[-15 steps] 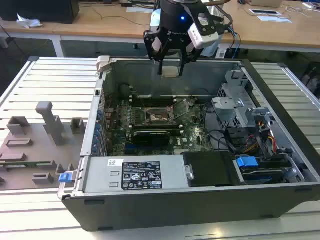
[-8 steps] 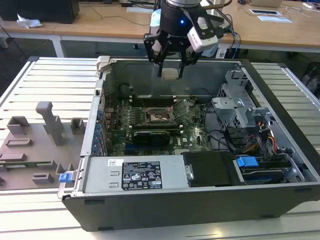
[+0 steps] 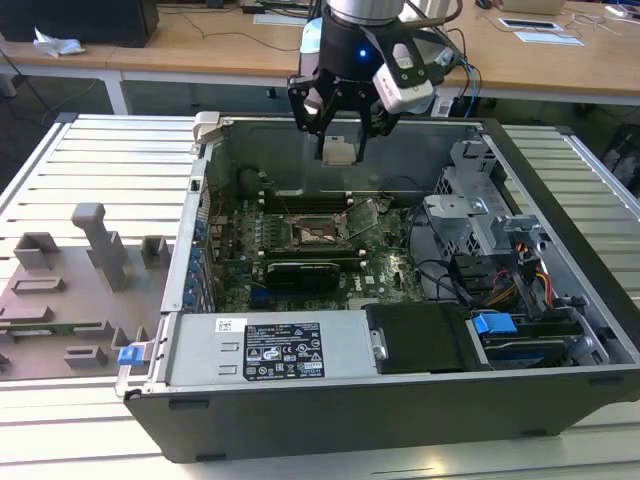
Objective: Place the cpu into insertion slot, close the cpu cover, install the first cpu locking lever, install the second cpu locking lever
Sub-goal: 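Place the cpu into insertion slot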
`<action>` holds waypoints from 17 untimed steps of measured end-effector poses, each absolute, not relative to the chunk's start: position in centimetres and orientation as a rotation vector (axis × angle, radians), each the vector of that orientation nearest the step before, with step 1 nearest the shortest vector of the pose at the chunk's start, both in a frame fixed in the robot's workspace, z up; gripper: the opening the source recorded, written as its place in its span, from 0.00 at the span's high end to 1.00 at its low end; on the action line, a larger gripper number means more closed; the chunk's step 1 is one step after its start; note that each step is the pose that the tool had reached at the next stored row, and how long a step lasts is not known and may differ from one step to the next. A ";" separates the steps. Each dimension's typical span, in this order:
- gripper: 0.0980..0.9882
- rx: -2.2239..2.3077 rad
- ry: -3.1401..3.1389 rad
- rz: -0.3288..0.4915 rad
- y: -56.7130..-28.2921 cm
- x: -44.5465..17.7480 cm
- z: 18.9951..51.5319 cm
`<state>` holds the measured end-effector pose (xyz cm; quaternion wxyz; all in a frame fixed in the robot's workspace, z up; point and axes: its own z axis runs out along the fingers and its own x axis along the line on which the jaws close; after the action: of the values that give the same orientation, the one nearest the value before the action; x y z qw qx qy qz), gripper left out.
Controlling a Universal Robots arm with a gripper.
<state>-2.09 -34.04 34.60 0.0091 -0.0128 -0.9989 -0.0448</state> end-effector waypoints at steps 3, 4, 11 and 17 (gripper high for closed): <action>0.50 -0.040 -3.120 -0.140 -34.0 -2.1 34.3; 0.50 -0.040 -3.120 -0.140 -34.0 -2.1 34.1; 0.50 -0.040 -3.120 -0.140 -34.0 -2.1 32.9; 0.50 -0.040 -3.120 -0.140 -34.0 -2.1 32.2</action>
<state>-2.09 -34.04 32.22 0.0091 -0.0128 -0.9989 -0.0448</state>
